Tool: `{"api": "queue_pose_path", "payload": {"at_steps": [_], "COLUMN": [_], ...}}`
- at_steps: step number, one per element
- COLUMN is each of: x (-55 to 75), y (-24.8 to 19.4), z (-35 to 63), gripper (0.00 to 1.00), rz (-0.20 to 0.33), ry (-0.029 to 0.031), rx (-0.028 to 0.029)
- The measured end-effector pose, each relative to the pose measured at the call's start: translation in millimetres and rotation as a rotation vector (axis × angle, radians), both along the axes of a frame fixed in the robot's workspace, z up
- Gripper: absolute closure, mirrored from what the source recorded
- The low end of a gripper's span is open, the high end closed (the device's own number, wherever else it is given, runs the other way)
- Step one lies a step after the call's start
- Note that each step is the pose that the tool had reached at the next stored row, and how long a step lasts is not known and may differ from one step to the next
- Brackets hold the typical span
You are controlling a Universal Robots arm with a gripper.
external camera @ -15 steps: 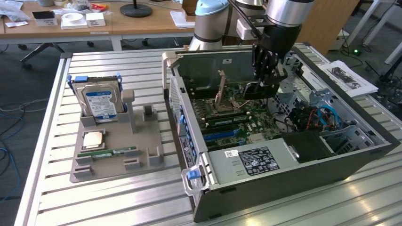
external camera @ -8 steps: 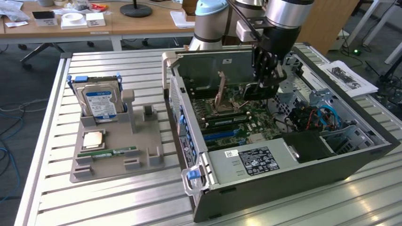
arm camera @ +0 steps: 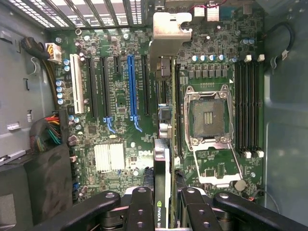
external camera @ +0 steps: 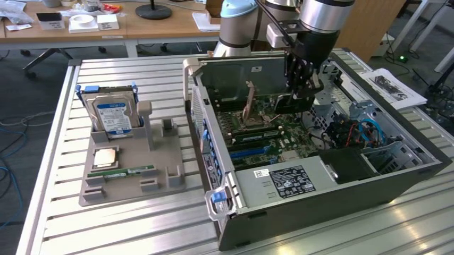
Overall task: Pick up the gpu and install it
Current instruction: 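Insert the gpu into the slot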
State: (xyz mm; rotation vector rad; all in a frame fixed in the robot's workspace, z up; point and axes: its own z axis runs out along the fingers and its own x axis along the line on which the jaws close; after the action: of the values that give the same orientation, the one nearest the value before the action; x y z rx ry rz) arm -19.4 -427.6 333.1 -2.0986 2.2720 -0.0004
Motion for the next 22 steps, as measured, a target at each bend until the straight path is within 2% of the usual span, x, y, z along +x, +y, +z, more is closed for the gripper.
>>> {"api": "queue_pose_path", "payload": {"at_steps": [7,16,22], "x": [0.0,-0.3,-5.7], "y": [0.0,0.0,0.0], "z": [-4.7,-4.8,-5.0], "gripper": [0.73,0.73,0.73], "rz": [0.000,0.000,0.000], "ry": [0.0001,0.0001,-0.0001], "rx": [-0.0003,-0.0003,-0.0003]}}
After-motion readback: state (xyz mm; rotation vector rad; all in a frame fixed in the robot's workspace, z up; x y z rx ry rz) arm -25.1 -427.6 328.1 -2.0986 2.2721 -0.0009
